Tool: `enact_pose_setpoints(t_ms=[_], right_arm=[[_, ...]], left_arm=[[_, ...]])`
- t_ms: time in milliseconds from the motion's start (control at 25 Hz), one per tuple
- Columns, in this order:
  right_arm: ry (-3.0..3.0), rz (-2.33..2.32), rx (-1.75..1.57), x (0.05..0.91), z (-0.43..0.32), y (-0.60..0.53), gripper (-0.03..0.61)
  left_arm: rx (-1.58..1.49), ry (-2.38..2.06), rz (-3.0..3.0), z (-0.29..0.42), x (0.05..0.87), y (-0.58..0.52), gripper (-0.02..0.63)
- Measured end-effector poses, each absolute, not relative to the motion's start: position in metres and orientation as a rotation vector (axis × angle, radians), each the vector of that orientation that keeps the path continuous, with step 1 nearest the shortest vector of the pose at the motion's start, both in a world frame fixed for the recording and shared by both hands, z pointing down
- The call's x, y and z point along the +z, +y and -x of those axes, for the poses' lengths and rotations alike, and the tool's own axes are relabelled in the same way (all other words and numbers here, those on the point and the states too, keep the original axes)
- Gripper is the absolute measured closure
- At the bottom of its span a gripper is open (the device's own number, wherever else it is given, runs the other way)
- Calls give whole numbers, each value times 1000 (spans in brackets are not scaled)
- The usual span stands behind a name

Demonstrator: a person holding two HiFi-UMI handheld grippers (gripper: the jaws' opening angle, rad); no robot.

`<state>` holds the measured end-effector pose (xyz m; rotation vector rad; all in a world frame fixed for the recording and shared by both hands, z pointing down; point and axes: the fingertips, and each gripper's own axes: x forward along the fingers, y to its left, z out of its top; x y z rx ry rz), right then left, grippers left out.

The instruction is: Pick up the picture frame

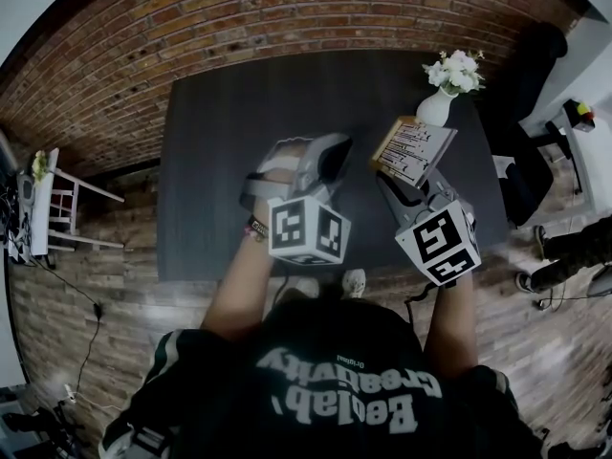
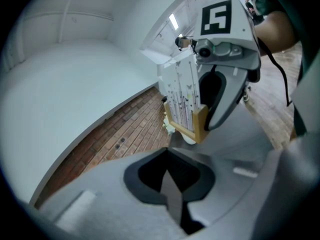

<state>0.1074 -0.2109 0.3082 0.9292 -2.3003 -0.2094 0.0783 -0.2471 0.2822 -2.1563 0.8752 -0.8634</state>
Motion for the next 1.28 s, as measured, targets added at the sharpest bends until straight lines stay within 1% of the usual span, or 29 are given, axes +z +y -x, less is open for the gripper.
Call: enact_pose_setpoints(t_ms=[1280], right_arm=[[-2309,-907,-202,314,-105,-215,526]], left_arm=[[-842,865,2156,-90,277,-252,612]])
